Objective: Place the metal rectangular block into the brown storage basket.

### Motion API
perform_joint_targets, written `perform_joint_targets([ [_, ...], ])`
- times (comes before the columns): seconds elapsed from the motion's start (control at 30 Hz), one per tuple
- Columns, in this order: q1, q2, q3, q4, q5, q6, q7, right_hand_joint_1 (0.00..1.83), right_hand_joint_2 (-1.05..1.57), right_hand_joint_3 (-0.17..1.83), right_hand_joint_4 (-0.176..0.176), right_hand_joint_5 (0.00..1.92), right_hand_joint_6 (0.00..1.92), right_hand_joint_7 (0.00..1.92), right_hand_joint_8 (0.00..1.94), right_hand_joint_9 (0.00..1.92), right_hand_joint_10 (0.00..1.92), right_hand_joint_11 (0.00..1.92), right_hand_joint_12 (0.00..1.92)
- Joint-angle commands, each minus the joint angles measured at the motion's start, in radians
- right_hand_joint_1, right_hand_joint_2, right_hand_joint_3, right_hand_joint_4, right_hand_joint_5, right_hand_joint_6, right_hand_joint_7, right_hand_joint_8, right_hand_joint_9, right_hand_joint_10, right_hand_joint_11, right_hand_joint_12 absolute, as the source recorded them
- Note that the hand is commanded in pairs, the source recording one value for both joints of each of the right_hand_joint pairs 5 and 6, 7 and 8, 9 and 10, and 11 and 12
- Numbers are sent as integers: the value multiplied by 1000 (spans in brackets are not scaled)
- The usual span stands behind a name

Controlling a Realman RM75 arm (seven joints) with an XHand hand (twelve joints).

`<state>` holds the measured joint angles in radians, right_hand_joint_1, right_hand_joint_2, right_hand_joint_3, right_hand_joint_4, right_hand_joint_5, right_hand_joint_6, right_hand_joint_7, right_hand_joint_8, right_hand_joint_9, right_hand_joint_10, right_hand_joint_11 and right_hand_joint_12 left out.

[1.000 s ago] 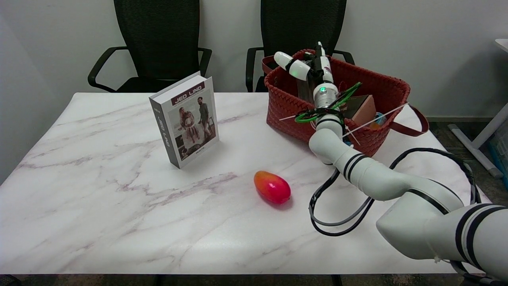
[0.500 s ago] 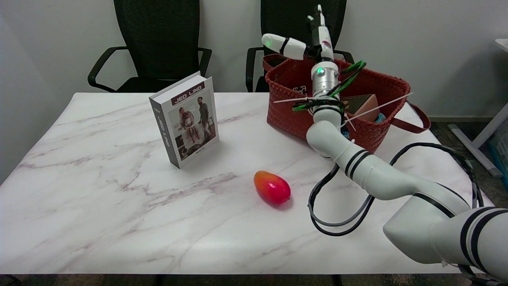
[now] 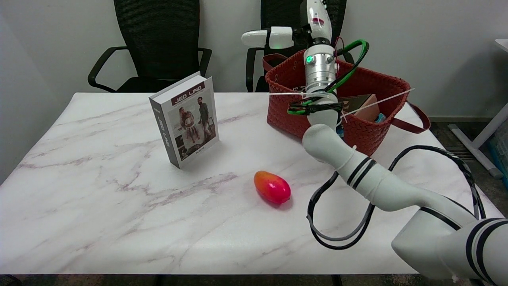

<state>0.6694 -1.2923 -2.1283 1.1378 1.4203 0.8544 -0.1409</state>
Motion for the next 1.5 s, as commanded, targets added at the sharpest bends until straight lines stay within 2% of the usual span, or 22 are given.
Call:
perform_joint_targets([
  [0.03,-225,-2,-82,374,-201,110,-381,1002,109,-152,0,0,0,0,0,0,0,0,0],
  [0.17,-288,-22,-92,420,-305,143,-381,1019,153,-92,0,0,0,0,0,0,0,0,0],
  [0.33,-381,-38,-109,452,-436,192,-381,1003,189,149,0,0,0,0,0,0,0,0,0],
  [0.47,-445,-46,-135,456,-520,260,-381,1038,290,219,0,0,0,0,0,0,0,0,0],
  [0.87,-598,-91,-187,401,-582,357,-381,1054,422,357,0,0,0,0,0,0,0,0,0],
  [1.2,-594,-117,-220,274,-579,362,-365,1075,558,591,0,53,53,3,3,87,87,0,0],
  [1.5,-626,-121,-224,182,-567,381,-253,1102,653,730,0,106,106,114,114,163,163,96,96],
])
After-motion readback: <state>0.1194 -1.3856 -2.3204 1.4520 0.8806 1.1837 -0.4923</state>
